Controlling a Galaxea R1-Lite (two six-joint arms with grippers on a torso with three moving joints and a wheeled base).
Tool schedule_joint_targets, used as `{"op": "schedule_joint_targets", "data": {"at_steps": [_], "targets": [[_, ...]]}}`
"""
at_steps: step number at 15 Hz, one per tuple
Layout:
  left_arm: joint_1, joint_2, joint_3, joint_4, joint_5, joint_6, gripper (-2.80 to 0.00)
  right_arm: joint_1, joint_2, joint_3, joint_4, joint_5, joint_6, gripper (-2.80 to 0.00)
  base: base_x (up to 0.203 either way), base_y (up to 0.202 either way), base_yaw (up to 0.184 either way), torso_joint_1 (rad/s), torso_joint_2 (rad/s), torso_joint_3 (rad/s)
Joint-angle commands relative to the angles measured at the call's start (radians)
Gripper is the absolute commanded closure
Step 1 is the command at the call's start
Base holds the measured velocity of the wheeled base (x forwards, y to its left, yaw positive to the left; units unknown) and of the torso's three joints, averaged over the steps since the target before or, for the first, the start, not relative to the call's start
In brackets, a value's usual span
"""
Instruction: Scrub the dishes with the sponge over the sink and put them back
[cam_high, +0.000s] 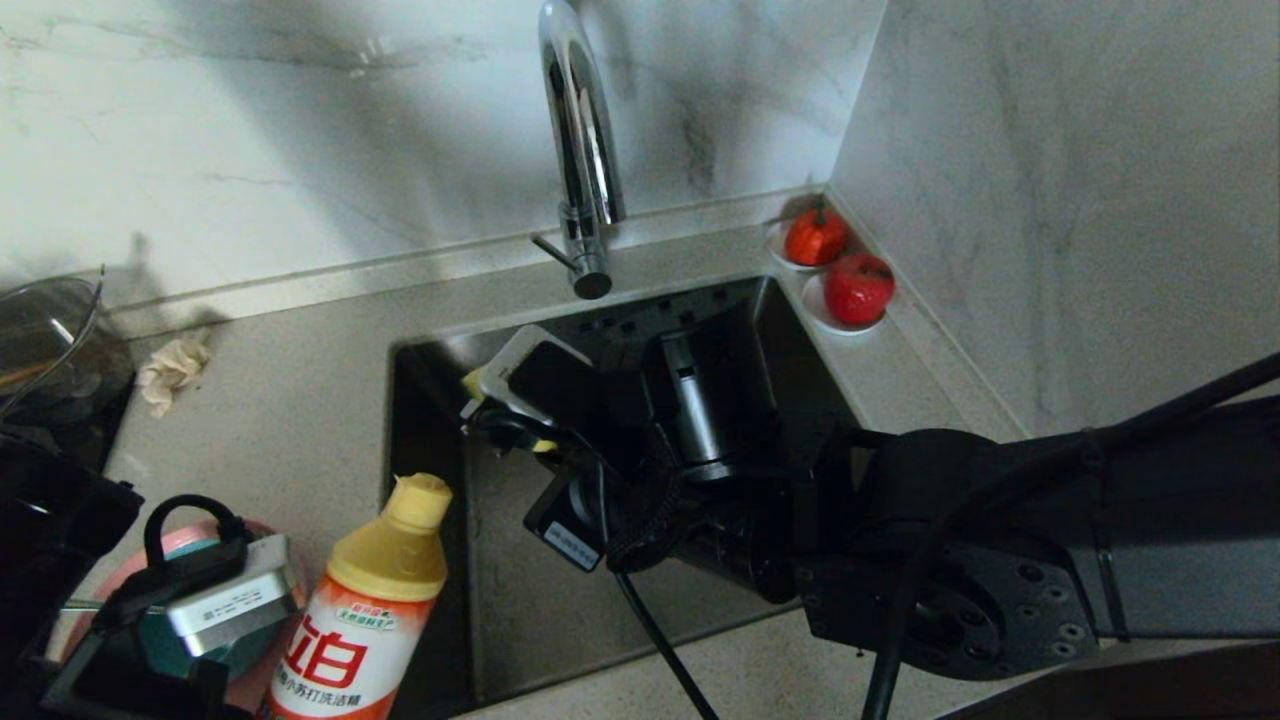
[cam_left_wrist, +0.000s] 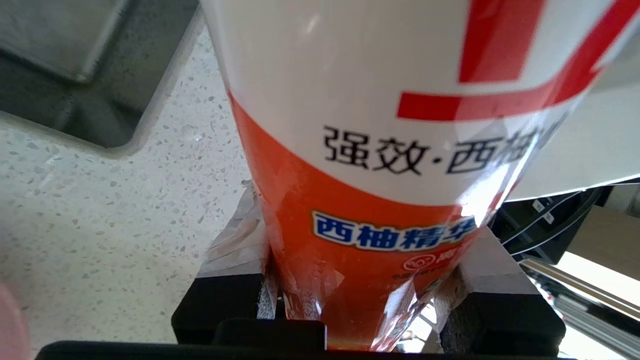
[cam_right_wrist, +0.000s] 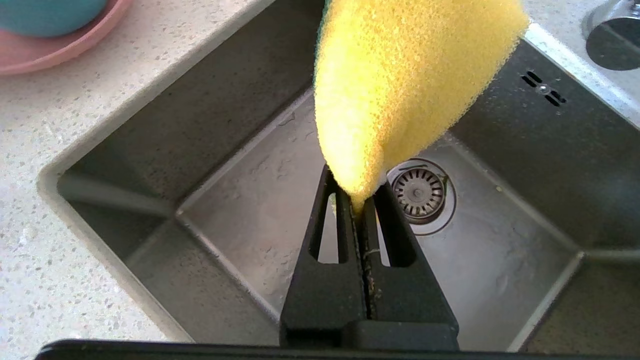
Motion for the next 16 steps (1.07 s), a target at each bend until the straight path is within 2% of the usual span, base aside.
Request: {"op": "schedule_joint_targets", "data": {"at_steps": [1, 11, 16], "targets": [[-0.001, 0.023, 0.004, 0.003, -0.005, 0.001, 0.0, 0.002, -0.008, 0.001, -0.002, -0.016, -0.002, 0.0, 0.0, 0.0, 0.0, 0.0, 0.0, 0.0], [0.001, 0.082, 0.011, 0.003, -0.004, -0.01, 0.0, 0.012, -0.024, 0.017, -0.005, -0.033, -0.006, 0.0, 0.0, 0.0, 0.0, 0.0, 0.0, 0.0], [0.001, 0.052, -0.064, 0.004, -0.026, -0.006, 0.0, 0.031, -0.021, 0.017, -0.003, -0.035, -0.003, 0.0, 0.0, 0.0, 0.0, 0.0, 0.0, 0.0]]}}
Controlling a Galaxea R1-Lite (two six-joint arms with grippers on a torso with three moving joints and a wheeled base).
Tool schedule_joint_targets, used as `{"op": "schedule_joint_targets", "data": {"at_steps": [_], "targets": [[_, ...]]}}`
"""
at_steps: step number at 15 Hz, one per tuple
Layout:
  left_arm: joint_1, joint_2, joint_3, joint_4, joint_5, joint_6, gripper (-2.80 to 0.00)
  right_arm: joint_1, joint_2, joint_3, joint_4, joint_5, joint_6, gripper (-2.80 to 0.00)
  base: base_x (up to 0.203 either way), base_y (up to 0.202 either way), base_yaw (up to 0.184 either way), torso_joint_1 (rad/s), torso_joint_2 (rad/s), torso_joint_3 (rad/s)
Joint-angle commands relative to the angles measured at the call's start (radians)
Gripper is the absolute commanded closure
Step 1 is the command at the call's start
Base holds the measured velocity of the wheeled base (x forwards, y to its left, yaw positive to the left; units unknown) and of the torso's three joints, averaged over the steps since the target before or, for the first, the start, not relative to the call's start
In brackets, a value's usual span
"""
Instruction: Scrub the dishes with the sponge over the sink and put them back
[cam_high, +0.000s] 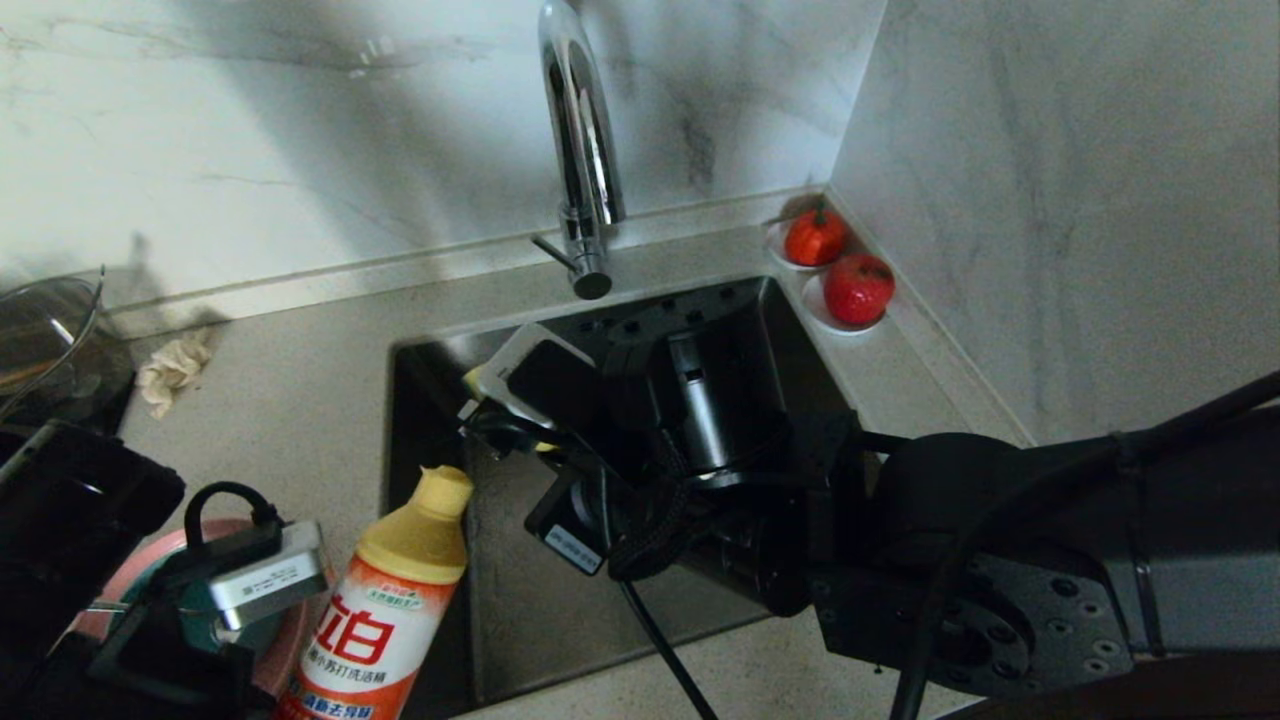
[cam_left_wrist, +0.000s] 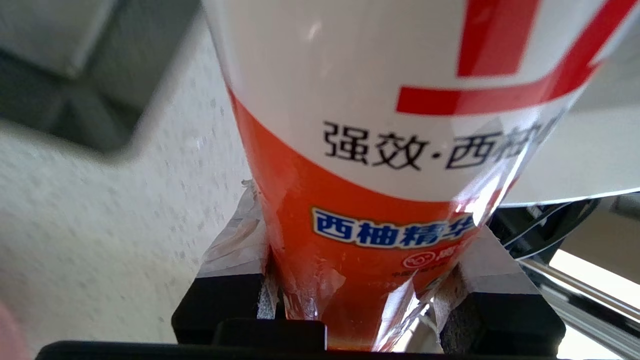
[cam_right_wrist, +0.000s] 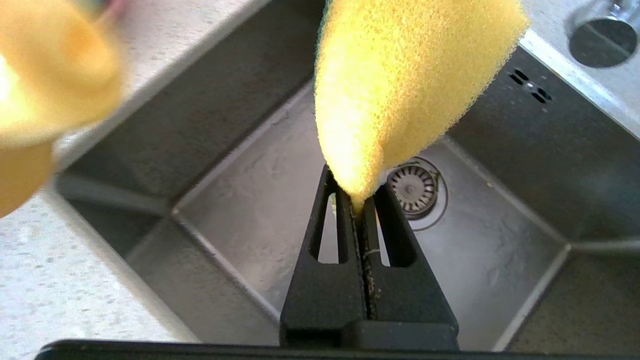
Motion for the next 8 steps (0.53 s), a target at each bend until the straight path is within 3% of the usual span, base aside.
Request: {"op": "schedule_joint_targets", "data": {"at_steps": [1, 8], "targets": [[0.0, -0.01, -0.043, 0.005, -0.023, 0.001, 0.0, 0.012, 0.009, -0.001, -0.002, -0.008, 0.002, 0.0, 0.0, 0.0, 0.0, 0.0, 0.0, 0.0], [0.0, 0.067, -0.073, 0.001, -0.026, -0.028, 0.0, 0.025, -0.003, 0.003, -0.041, -0.01, 0.003, 0.0, 0.0, 0.0, 0.0, 0.0, 0.0, 0.0]]}}
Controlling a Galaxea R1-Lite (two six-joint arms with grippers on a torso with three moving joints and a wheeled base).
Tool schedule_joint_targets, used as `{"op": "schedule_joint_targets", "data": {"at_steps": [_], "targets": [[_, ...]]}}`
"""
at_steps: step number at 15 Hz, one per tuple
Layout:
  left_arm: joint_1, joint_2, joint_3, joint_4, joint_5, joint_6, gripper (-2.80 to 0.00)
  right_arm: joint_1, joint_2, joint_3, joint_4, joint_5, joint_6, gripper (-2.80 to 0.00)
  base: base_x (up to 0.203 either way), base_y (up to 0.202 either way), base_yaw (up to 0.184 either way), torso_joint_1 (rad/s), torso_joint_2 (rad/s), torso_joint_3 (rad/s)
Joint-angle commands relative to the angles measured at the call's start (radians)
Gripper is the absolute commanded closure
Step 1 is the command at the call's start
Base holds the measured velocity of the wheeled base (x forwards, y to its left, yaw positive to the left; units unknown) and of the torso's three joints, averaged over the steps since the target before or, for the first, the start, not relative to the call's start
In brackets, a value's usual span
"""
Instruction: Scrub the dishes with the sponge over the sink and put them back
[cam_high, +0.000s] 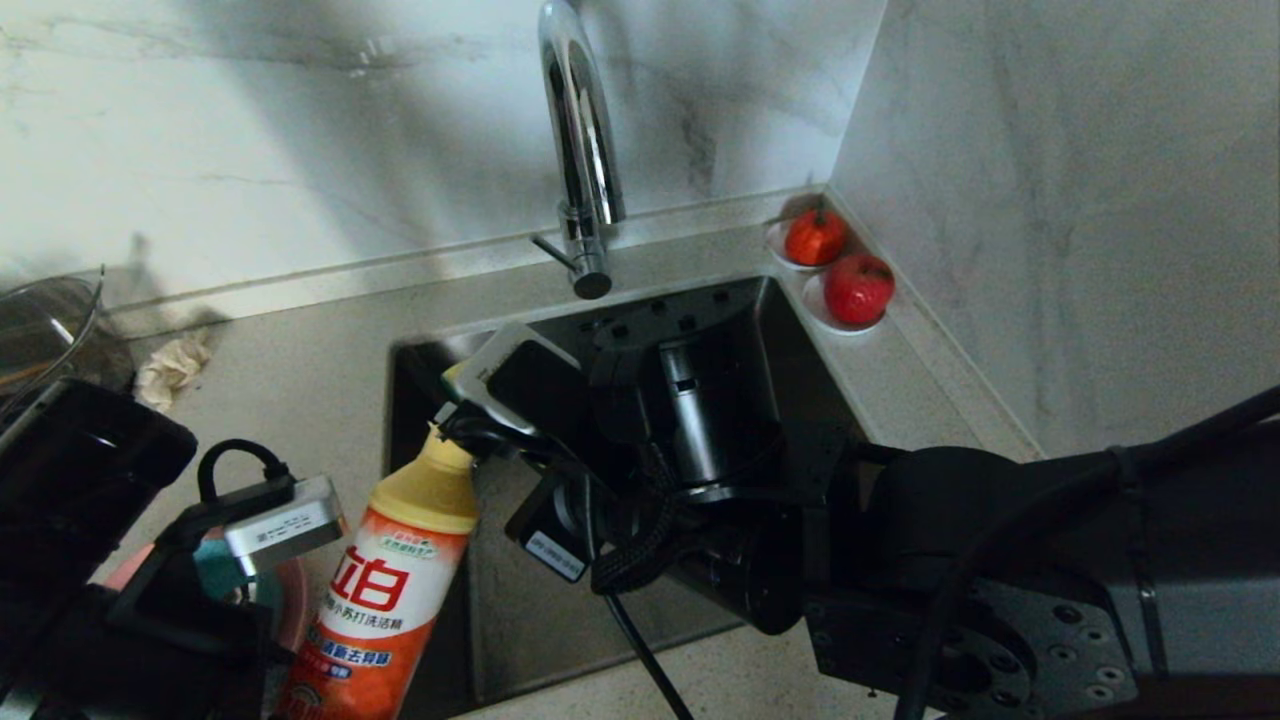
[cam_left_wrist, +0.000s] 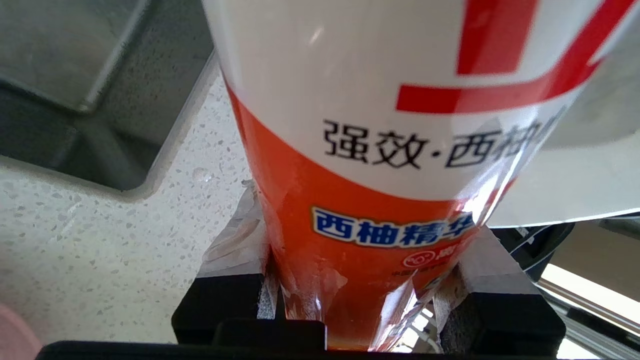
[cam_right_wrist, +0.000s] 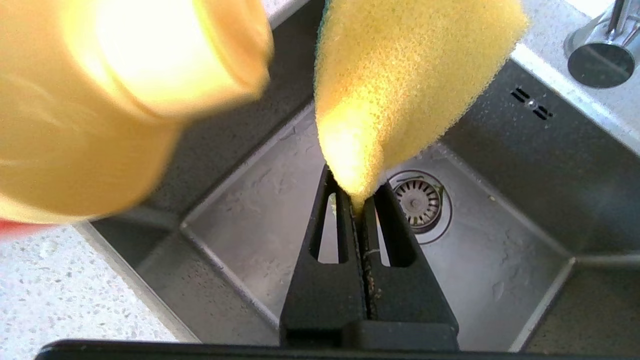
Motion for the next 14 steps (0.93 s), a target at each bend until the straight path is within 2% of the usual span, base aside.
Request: {"op": "schedule_joint_targets", "data": {"at_steps": [1, 4, 9, 14], "targets": [[0.0, 0.033, -0.009, 0.006, -0.003, -0.022, 0.0, 0.007, -0.005, 0.003, -0.002, -0.002, 0.001, 0.0, 0.0, 0.0, 0.0, 0.0, 0.0, 0.0], [0.0, 0.059, -0.02, 0.004, -0.003, -0.046, 0.0, 0.021, -0.008, 0.015, -0.004, -0.002, 0.001, 0.0, 0.0, 0.0, 0.0, 0.0, 0.0, 0.0], [0.0, 0.089, -0.073, 0.003, 0.0, -0.121, 0.0, 0.023, -0.025, 0.036, -0.004, -0.006, 0.0, 0.0, 0.0, 0.0, 0.0, 0.0, 0.0, 0.0], [0.0, 0.026, -0.078, 0.005, -0.001, -0.12, 0.0, 0.023, -0.008, 0.049, -0.005, -0.006, 0.001, 0.0, 0.0, 0.0, 0.0, 0.0, 0.0, 0.0]]}}
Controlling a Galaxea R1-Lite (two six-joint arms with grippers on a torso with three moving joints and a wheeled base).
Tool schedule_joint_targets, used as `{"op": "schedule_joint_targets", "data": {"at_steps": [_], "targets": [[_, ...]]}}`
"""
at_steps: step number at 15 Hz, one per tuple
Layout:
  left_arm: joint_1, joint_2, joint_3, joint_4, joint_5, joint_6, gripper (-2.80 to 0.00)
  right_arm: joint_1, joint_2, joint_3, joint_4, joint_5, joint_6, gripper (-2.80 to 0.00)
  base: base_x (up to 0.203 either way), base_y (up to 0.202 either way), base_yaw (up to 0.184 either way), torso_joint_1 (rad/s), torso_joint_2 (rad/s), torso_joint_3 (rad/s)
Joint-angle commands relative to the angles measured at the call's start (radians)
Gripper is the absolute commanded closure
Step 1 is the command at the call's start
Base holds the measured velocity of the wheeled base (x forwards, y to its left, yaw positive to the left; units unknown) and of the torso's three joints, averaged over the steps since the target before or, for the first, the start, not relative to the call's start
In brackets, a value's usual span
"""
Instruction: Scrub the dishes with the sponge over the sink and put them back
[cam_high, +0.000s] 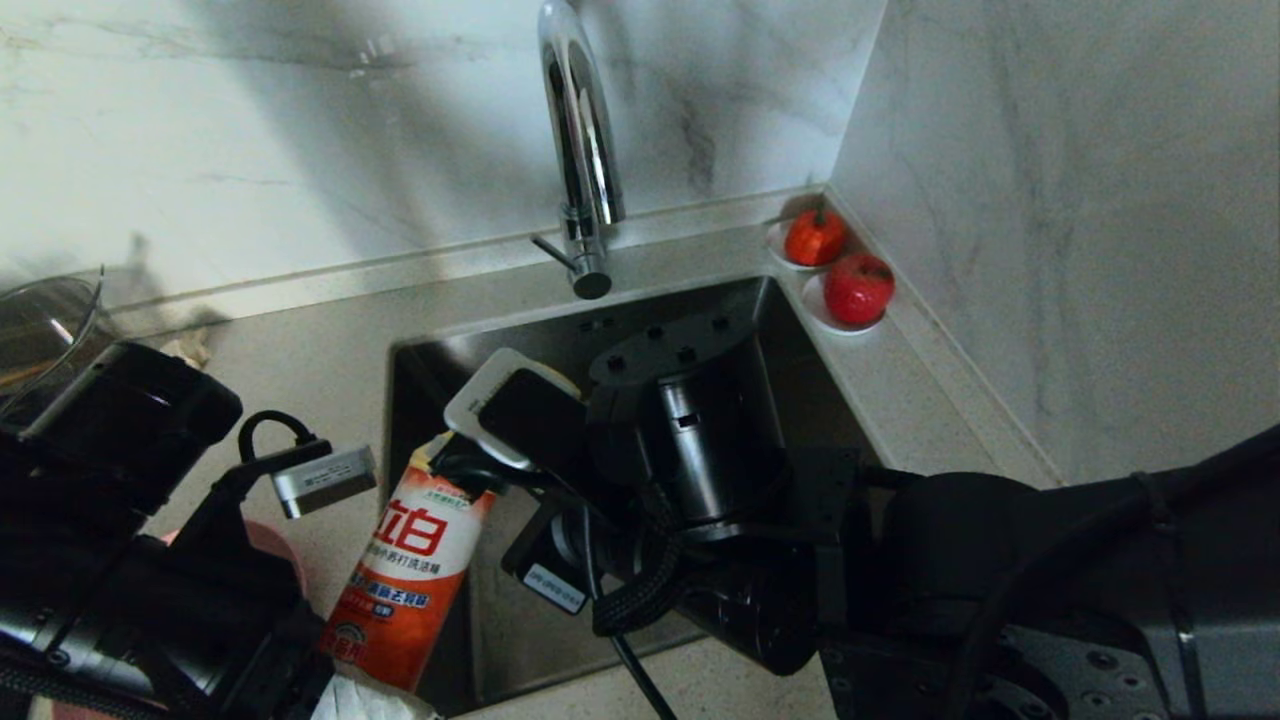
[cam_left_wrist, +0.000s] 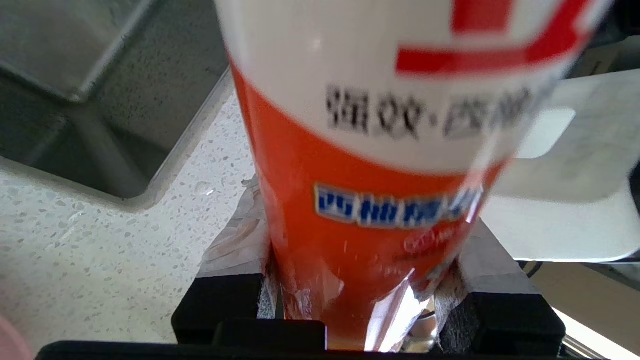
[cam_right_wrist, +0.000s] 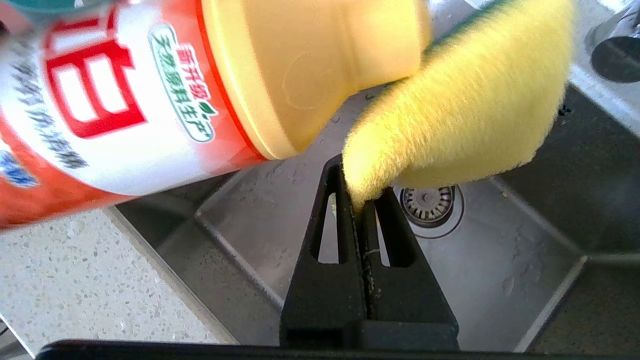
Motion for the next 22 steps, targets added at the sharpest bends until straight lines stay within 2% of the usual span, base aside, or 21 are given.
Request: {"op": "schedule_joint_targets", "data": {"at_steps": [1, 4, 11, 14, 22], "targets": [[0.0, -0.073, 0.006, 0.007, -0.005, 0.003, 0.0, -0.007, 0.013, 0.005, -0.002, -0.001, -0.002, 0.0, 0.0, 0.0, 0.0, 0.0, 0.0, 0.0], [0.001, -0.127, 0.007, 0.014, -0.005, -0.002, 0.0, -0.009, 0.025, 0.0, -0.014, -0.001, -0.004, 0.0, 0.0, 0.0, 0.0, 0.0, 0.0, 0.0], [0.006, -0.104, -0.001, 0.042, -0.018, -0.01, 0.0, -0.008, 0.022, -0.001, -0.024, -0.021, -0.008, 0.0, 0.0, 0.0, 0.0, 0.0, 0.0, 0.0], [0.006, -0.085, -0.034, 0.068, -0.017, -0.076, 0.0, -0.008, 0.017, -0.001, -0.024, -0.024, -0.01, 0.0, 0.0, 0.0, 0.0, 0.0, 0.0, 0.0], [0.006, -0.051, -0.176, 0.164, -0.021, -0.145, 0.0, -0.005, 0.027, 0.008, -0.024, -0.026, -0.01, 0.0, 0.0, 0.0, 0.0, 0.0, 0.0, 0.0]]}}
